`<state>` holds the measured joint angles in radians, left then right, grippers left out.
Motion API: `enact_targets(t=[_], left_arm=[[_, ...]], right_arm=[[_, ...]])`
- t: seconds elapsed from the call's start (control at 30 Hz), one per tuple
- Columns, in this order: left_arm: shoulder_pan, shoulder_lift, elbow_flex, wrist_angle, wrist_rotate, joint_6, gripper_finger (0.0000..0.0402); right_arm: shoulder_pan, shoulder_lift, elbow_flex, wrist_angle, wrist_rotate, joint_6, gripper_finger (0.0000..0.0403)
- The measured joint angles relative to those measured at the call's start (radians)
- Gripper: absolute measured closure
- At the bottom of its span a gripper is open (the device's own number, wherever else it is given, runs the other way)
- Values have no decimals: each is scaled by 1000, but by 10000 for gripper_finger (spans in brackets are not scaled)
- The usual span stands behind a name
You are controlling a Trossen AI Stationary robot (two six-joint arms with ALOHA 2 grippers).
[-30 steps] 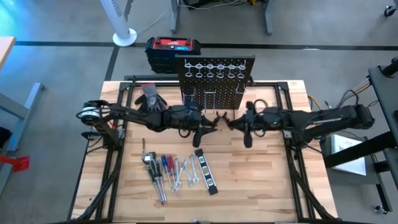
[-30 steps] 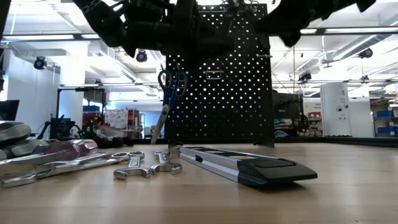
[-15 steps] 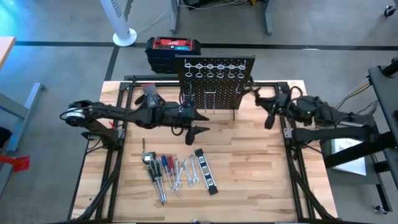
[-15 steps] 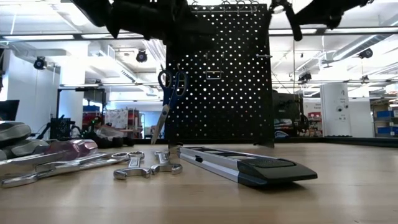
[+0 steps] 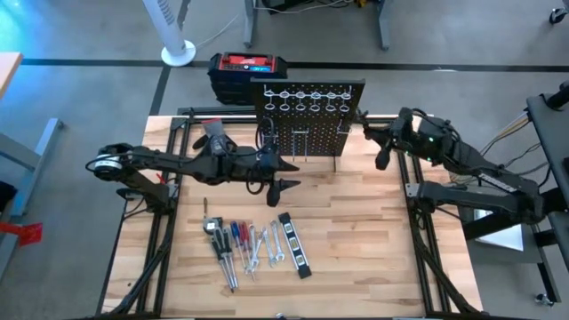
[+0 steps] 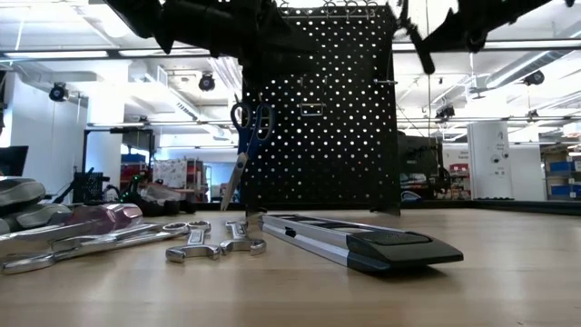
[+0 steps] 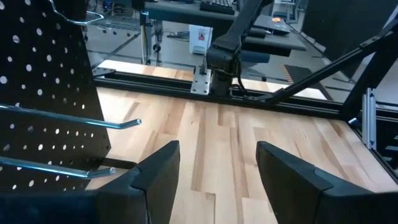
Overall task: Hang tools onto peg board
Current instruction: Hang the black stripping pliers on the peg board, then hang the black spirit level on the peg board
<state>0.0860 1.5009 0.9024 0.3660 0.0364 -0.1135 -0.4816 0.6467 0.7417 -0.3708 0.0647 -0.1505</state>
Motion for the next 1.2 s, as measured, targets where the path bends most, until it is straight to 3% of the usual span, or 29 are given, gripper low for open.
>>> enact_targets(t=[0.17,0.67,1.0,1.2], left_arm=[[-1,0,0,-14,-1,0,199],[-2,0,0,-41,-1,31,227],[-9,-1,0,-48,7,28,234],[-19,-22,0,-53,8,26,234]], right_arm=[[-78,75,4,-30,-95,18,393],[-95,106,-41,-91,-105,61,387],[-95,73,-49,-61,-99,87,219],[-95,23,-49,-53,-89,97,173]])
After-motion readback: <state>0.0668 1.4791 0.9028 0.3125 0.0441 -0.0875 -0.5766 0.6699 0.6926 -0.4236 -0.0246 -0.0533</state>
